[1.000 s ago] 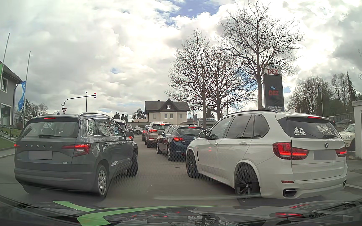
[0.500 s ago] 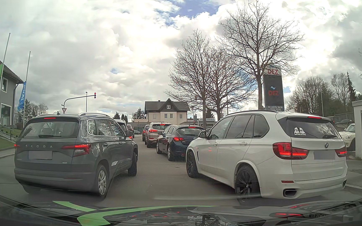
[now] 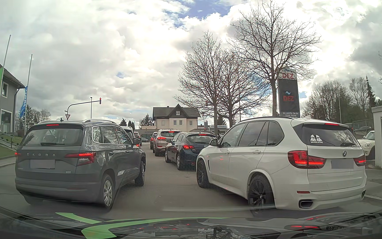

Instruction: Follow the waypoints while adhering to traffic rules and regulations

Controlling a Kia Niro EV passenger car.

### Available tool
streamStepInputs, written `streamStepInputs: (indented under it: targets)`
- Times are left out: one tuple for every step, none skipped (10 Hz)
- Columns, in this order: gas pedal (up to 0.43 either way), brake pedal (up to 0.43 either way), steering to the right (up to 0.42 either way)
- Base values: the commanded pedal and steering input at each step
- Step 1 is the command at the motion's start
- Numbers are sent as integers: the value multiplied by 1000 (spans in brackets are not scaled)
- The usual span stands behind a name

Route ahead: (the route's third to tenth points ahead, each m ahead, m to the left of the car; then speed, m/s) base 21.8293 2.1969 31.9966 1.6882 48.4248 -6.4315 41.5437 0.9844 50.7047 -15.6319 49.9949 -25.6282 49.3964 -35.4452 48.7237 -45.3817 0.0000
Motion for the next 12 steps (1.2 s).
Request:
streamStepInputs:
  targets:
    - [0,287,571]
    - [0,287,571]
    - [0,287,572]
    - [0,287,571]
    - [0,287,572]
    - [0,287,571]
    - [0,287,571]
    - [0,287,571]
    - [0,287,571]
    - [0,287,571]
    - [0,287,571]
    - [0,287,571]
